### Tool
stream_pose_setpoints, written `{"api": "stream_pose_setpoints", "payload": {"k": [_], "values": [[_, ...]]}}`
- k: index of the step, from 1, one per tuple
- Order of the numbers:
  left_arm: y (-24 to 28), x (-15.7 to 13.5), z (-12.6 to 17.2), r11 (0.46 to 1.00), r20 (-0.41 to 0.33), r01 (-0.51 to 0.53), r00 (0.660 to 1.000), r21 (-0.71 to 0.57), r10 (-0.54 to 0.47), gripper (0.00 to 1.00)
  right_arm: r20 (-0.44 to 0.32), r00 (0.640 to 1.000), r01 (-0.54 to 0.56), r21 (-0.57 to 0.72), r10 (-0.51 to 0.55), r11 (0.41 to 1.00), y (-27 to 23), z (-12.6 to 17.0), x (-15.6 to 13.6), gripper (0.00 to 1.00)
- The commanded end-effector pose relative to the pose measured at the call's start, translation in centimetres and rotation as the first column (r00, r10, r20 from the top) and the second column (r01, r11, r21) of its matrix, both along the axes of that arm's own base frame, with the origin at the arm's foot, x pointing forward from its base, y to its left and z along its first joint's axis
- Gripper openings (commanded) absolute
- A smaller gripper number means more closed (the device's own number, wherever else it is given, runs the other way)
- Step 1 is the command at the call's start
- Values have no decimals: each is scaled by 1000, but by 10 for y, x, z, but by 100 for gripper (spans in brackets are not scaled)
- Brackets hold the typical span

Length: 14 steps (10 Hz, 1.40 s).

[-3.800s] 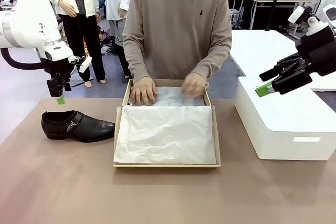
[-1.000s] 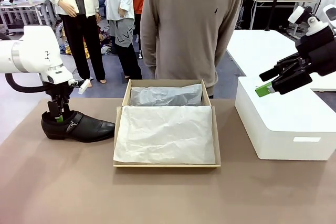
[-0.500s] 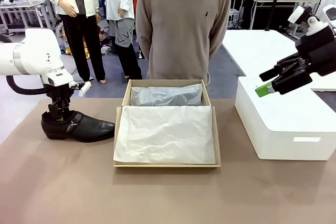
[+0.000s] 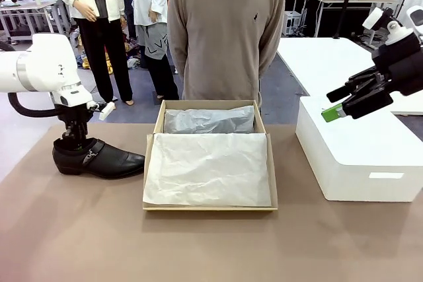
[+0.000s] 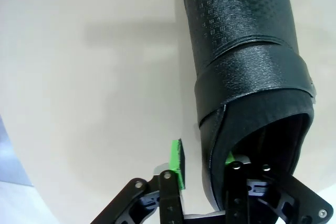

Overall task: Pack the shoes into the box.
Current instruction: Place the other shoe of the Shoes into the Shoes Box.

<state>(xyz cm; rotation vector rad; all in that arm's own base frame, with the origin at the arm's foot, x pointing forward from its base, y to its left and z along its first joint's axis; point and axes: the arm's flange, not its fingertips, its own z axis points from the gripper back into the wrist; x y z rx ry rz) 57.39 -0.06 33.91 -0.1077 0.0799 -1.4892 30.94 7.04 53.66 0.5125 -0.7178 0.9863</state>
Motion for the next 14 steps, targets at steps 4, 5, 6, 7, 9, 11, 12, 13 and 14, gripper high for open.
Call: {"api": "stream_pose_setpoints", "payload": {"k": [4, 5, 6, 7, 9, 11, 12, 13, 14], "values": [[3, -4, 5, 999, 23, 31, 999, 9, -31, 0, 15, 1000, -24, 27, 24, 999, 0, 0, 4, 100], [2, -5, 5, 999, 26, 35, 999, 13, -35, 0, 15, 1000, -24, 27, 24, 999, 0, 0, 4, 100], [2, -6, 6, 999, 29, 41, 999, 20, -41, 0, 15, 1000, -24, 27, 24, 999, 0, 0, 4, 100], [5, -7, 11, 999, 31, 37, 999, 15, -38, 0, 15, 1000, -24, 27, 24, 999, 0, 0, 4, 100], [11, -8, 40, 1000, 55, 2, 998, 6, -2, 0, 15, 1000, -24, 27, 24, 999, 0, 0, 4, 100], [17, -7, 71, 993, 81, -115, 990, 6, 114, 0, 15, 1000, -24, 27, 24, 999, 0, 0, 4, 100], [18, -10, 87, 984, 90, -180, 980, 22, 177, 0, 15, 1000, -24, 27, 24, 999, 0, 0, 4, 100], [19, -11, 101, 968, 71, -248, 967, 26, 246, 0, 15, 1000, -24, 27, 24, 999, 0, 0, 4, 100], [21, -12, 116, 934, 32, -357, 934, 32, 356, 0, 15, 1000, -24, 27, 24, 999, 0, 0, 4, 100]]}}
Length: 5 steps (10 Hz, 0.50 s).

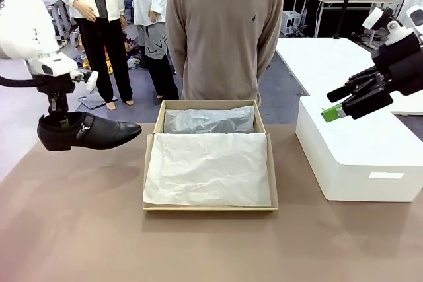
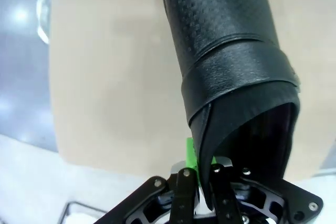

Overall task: Pack the shoes into the box.
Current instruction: Place the other shoe of the Shoes into the Shoes Box.

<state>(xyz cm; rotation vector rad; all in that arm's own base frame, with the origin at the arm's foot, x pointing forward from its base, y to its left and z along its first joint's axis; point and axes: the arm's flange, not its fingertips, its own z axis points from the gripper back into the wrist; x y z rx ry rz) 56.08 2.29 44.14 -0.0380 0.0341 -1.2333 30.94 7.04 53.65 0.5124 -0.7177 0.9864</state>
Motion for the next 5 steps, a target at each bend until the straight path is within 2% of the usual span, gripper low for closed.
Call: {"api": "stream_pose_setpoints", "payload": {"k": [1, 3, 5], "values": [[-2, 1, 31, 979, -50, -204, 978, -25, 202, 0, 15, 1000, -24, 28, 24, 999, 0, 0, 4, 100], [-13, -1, 52, 965, -94, -259, 962, -33, 255, 0, 15, 1000, -24, 28, 24, 999, 0, 0, 4, 100], [-24, -10, 67, 952, -81, -304, 950, -26, 301, 0, 15, 1000, -24, 28, 24, 999, 0, 0, 4, 100]]}}
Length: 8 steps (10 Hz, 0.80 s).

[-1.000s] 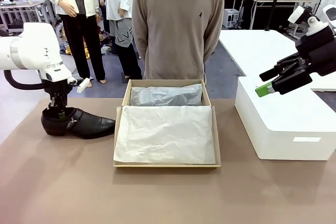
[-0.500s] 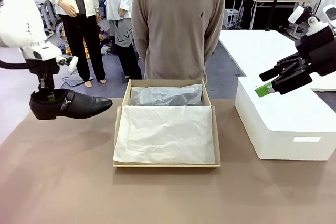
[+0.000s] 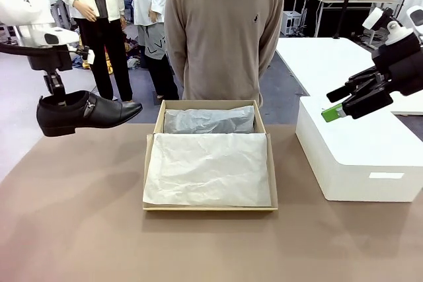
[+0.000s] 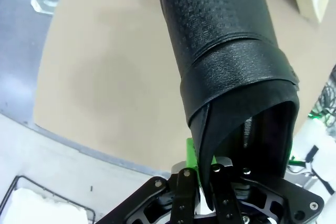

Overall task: Pack the shoes into the box.
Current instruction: Place the other shoe of the Shoes into the Shoes Box.

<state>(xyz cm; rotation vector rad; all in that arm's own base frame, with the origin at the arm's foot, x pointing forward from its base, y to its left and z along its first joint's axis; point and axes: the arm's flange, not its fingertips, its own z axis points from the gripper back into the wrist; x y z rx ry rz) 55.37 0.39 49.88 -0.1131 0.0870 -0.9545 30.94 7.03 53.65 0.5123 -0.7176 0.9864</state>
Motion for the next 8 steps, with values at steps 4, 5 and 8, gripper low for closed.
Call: {"api": "stream_pose_setpoints", "payload": {"k": [4, 5, 8], "values": [[0, 0, 0, 1000, 0, 0, 1000, 0, 0, 0, 15, 1000, -24, 28, 24, 999, 0, 0, 4, 100], [0, 0, 0, 1000, 0, 0, 1000, 0, 0, 0, 15, 1000, -24, 28, 24, 999, 0, 0, 4, 100], [-13, -5, 3, 996, 8, -90, 996, -16, 90, 0, 15, 1000, -24, 28, 24, 999, 0, 0, 4, 100]]}}
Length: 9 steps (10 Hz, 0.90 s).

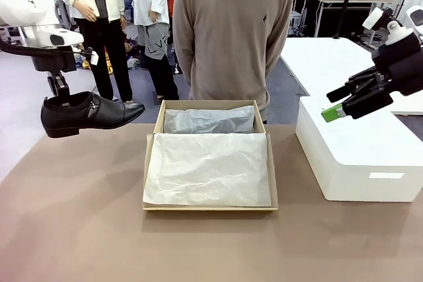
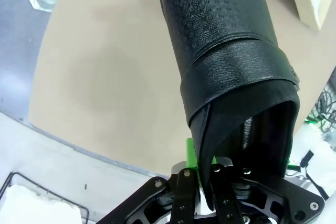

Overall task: Pack the shoes into the box.
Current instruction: Place the other shoe of the Shoes into the Shoes Box.

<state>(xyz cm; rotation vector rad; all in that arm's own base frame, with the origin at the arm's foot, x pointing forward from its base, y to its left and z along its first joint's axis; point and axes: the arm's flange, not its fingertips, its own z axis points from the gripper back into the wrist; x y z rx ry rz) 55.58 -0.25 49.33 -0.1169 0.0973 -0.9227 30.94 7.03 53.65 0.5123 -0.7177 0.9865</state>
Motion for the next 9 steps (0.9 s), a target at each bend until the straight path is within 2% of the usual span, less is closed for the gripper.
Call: {"api": "stream_pose_setpoints", "payload": {"k": [1, 3, 4, 6, 9], "values": [[-17, -12, 18, 988, 38, -154, 987, -26, 155, 0, 15, 1000, -24, 28, 24, 999, 0, 0, 4, 100], [-41, -20, 37, 932, -7, -358, 933, -55, 359, 0, 15, 1000, -24, 28, 24, 999, 0, 0, 4, 100], [-53, -21, 41, 887, -29, -461, 887, -30, 460, 0, 15, 1000, -24, 28, 24, 999, 0, 0, 4, 100], [-86, -22, 53, 779, -24, -627, 779, -2, 626, 0, 15, 1000, -24, 28, 24, 999, 0, 0, 4, 100], [-123, -26, 60, 699, 79, -714, 700, 41, 710, 0, 15, 1000, -24, 28, 24, 999, 0, 0, 4, 100]]}}
